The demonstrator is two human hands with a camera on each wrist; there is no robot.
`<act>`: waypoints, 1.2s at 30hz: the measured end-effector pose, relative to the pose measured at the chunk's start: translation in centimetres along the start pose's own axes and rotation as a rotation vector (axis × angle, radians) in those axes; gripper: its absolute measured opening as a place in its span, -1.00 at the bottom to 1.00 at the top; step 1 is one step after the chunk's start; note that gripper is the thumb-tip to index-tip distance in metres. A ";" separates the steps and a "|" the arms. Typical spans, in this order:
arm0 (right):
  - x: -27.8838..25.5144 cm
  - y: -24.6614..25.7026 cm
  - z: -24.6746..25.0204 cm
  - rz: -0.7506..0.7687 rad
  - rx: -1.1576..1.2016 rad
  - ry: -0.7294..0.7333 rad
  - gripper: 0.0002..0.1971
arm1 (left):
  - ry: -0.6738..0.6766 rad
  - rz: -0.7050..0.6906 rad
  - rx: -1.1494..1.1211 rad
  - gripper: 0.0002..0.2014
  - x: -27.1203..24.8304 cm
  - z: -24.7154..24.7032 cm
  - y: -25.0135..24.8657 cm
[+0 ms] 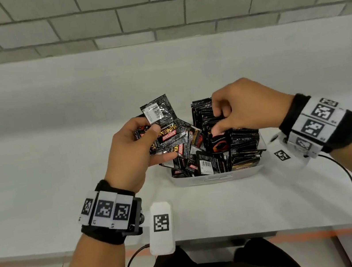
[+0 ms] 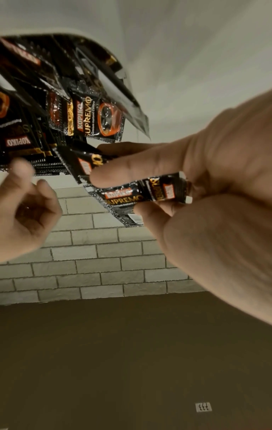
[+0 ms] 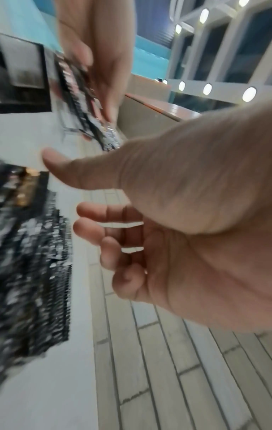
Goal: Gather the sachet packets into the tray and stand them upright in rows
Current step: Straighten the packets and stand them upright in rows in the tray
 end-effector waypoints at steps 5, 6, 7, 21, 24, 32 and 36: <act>-0.9 3.0 3.4 0.062 0.410 -0.203 -0.70 | 0.113 0.034 0.018 -0.87 -0.8 -2.6 0.4; -1.0 3.6 3.0 0.068 0.455 -0.165 -0.67 | 0.144 0.040 0.024 -0.86 -0.9 -3.3 0.5; -1.0 4.2 2.5 0.084 0.484 -0.123 -0.69 | 0.171 0.047 0.025 -0.86 -1.1 -3.9 0.7; -4.5 6.9 -0.5 0.362 0.220 -0.378 -0.62 | 0.191 0.159 -0.161 -0.84 -1.0 -3.9 1.7; -4.5 6.5 -1.1 0.328 0.226 -0.286 -0.57 | 0.155 0.089 0.001 -0.75 -0.9 -3.4 1.6; -4.2 5.4 0.6 0.199 0.391 -0.388 -0.82 | 0.280 0.104 -0.051 -0.66 -1.2 -6.4 2.1; -3.6 5.4 1.2 0.176 0.308 -0.294 -0.16 | 0.237 -0.012 0.150 -0.62 -1.0 -5.8 1.4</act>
Point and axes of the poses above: each hand's wrist, its own x-axis towards the middle knuckle, its own z-axis out of the back of the hand, y = z × x, the point moved 10 cm from there along x, towards the middle knuckle, and after that the axes turned 6 degrees about z, right-handed, at the moved point
